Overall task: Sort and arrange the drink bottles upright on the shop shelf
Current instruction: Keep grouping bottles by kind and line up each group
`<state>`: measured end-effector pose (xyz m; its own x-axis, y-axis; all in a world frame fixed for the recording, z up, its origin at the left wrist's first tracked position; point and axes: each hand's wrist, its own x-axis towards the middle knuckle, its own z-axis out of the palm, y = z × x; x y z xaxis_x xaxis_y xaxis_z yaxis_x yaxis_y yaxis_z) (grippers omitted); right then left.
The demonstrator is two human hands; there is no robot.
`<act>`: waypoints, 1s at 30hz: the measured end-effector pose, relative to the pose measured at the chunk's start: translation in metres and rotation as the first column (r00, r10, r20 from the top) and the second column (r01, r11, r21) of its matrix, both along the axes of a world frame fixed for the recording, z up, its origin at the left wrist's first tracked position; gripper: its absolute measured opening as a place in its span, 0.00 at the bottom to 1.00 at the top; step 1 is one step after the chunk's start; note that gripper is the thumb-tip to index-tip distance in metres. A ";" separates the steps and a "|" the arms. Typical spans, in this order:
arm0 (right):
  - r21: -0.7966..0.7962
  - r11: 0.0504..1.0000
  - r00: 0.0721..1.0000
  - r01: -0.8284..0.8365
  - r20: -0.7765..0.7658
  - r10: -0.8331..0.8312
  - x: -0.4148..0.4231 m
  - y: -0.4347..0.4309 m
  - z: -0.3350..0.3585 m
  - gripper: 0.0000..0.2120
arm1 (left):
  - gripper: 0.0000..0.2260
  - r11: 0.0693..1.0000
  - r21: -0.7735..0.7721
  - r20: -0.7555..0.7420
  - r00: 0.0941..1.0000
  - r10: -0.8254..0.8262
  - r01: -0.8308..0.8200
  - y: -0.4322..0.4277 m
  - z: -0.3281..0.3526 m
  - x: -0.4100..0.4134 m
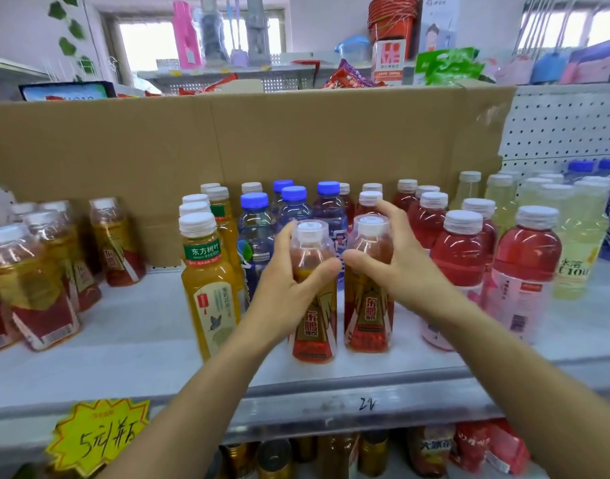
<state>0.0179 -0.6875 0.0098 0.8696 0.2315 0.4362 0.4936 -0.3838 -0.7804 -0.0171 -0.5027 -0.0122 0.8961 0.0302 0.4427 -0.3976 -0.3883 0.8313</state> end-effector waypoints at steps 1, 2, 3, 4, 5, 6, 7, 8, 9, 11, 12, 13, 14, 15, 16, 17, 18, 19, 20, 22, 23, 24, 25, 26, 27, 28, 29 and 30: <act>0.092 0.996 1.000 0.017 -0.012 -0.016 -0.002 0.002 -0.010 0.40 | 0.41 1.000 -0.018 0.008 1.000 0.001 -0.001 -0.001 -0.008 -0.001; 0.147 0.989 0.999 0.030 -0.020 -0.027 -0.004 0.004 -0.016 0.39 | 0.41 1.000 -0.028 0.023 1.000 0.004 -0.003 -0.002 -0.013 0.000; 0.171 0.985 0.999 0.030 -0.020 -0.027 -0.004 0.005 -0.020 0.36 | 0.39 0.999 -0.043 0.040 0.999 0.002 0.000 -0.003 -0.016 0.000; 0.178 0.984 1.000 0.022 -0.011 -0.020 -0.005 0.006 -0.020 0.32 | 0.35 0.998 -0.061 0.055 0.998 -0.005 0.008 -0.003 -0.018 0.001; 0.183 0.983 1.000 0.012 0.004 -0.013 -0.006 0.006 -0.020 0.28 | 0.31 0.997 -0.078 0.064 0.998 -0.014 0.019 -0.004 -0.019 0.000; 0.195 0.981 1.000 0.003 0.023 -0.008 -0.006 0.006 -0.020 0.26 | 0.27 0.995 -0.090 0.066 0.997 -0.025 0.031 -0.004 -0.018 -0.001; 0.211 0.977 0.999 -0.005 0.048 -0.005 -0.008 0.005 -0.021 0.24 | 0.26 0.994 -0.099 0.071 0.997 -0.037 0.044 -0.004 -0.017 -0.003; 0.226 0.974 0.997 -0.012 0.077 -0.006 -0.010 0.004 -0.021 0.22 | 0.25 0.993 -0.107 0.082 0.996 -0.046 0.055 -0.004 -0.015 -0.007; 0.236 0.971 0.994 -0.018 0.106 -0.007 -0.012 0.003 -0.021 0.22 | 0.26 0.991 -0.117 0.096 0.994 -0.056 0.067 -0.004 -0.012 -0.012; 0.248 0.968 0.988 -0.029 0.154 -0.010 -0.020 0.003 -0.018 0.20 | 0.29 0.987 -0.133 0.130 0.989 -0.070 0.087 -0.002 -0.008 -0.024; 0.251 0.968 0.984 -0.031 0.177 -0.014 -0.025 0.004 -0.015 0.20 | 0.30 0.988 -0.126 0.152 0.986 -0.068 0.088 0.000 -0.006 -0.031; 0.252 0.967 0.979 -0.031 0.200 -0.021 -0.030 0.005 -0.012 0.20 | 0.30 0.990 -0.115 0.175 0.983 -0.060 0.081 0.004 -0.003 -0.039; 0.253 0.967 0.974 -0.032 0.223 -0.026 -0.036 0.008 -0.009 0.20 | 0.29 0.992 -0.108 0.195 0.980 -0.046 0.068 0.008 0.000 -0.047; 0.252 0.967 0.970 -0.035 0.243 -0.028 -0.043 0.011 -0.005 0.20 | 0.29 0.992 -0.108 0.212 0.977 -0.034 0.058 0.014 0.001 -0.055; 0.251 0.967 0.966 -0.043 0.258 -0.024 -0.050 0.017 -0.003 0.20 | 0.27 0.992 -0.111 0.226 0.974 -0.026 0.052 0.021 0.003 -0.062; 0.252 0.966 0.962 -0.058 0.272 -0.013 -0.057 0.023 0.000 0.20 | 0.26 0.992 -0.113 0.233 0.972 -0.026 0.053 0.029 0.004 -0.070; 0.255 0.964 0.958 -0.077 0.286 0.001 -0.065 0.031 0.002 0.20 | 0.25 0.992 -0.111 0.234 0.972 -0.029 0.056 0.038 0.005 -0.078; 0.258 0.961 0.954 -0.096 0.300 0.015 -0.072 0.040 0.004 0.19 | 0.25 0.992 -0.108 0.230 0.972 -0.035 0.061 0.048 0.007 -0.086; 0.258 0.959 0.949 -0.115 0.314 0.029 -0.079 0.051 0.006 0.18 | 0.25 0.992 -0.106 0.226 0.973 -0.037 0.062 0.059 0.008 -0.093; 0.251 0.956 0.941 -0.150 0.333 0.060 -0.092 0.074 0.011 0.18 | 0.25 0.993 -0.104 0.226 0.974 -0.026 0.050 0.083 0.009 -0.105; 0.248 0.954 0.937 -0.171 0.340 0.079 -0.097 0.086 0.014 0.17 | 0.24 0.994 -0.102 0.227 0.974 -0.012 0.036 0.096 0.010 -0.110; 0.248 0.949 0.933 -0.193 0.347 0.099 -0.101 0.099 0.016 0.17 | 0.23 0.995 -0.100 0.230 0.973 0.008 0.015 0.109 0.010 -0.115; 0.250 0.944 0.928 -0.217 0.353 0.119 -0.105 0.114 0.018 0.17 | 0.23 0.995 -0.095 0.233 0.972 0.033 -0.011 0.124 0.010 -0.120; 0.252 0.938 0.924 -0.240 0.357 0.140 -0.109 0.128 0.020 0.17 | 0.23 0.995 -0.089 0.239 0.969 0.059 -0.038 0.137 0.010 -0.124; 0.254 0.931 0.919 -0.263 0.359 0.162 -0.112 0.142 0.021 0.17 | 0.23 0.994 -0.084 0.245 0.966 0.086 -0.067 0.151 0.010 -0.127; 0.256 0.923 0.915 -0.287 0.359 0.185 -0.115 0.158 0.022 0.17 | 0.23 0.992 -0.081 0.250 0.961 0.115 -0.098 0.166 0.010 -0.131; 0.258 0.916 0.912 -0.307 0.356 0.206 -0.116 0.174 0.022 0.18 | 0.22 0.988 -0.082 0.256 0.956 0.146 -0.129 0.182 0.009 -0.134; 0.264 0.908 0.910 -0.325 0.347 0.225 -0.116 0.191 0.021 0.18 | 0.22 0.984 -0.083 0.258 0.950 0.176 -0.160 0.198 0.009 -0.137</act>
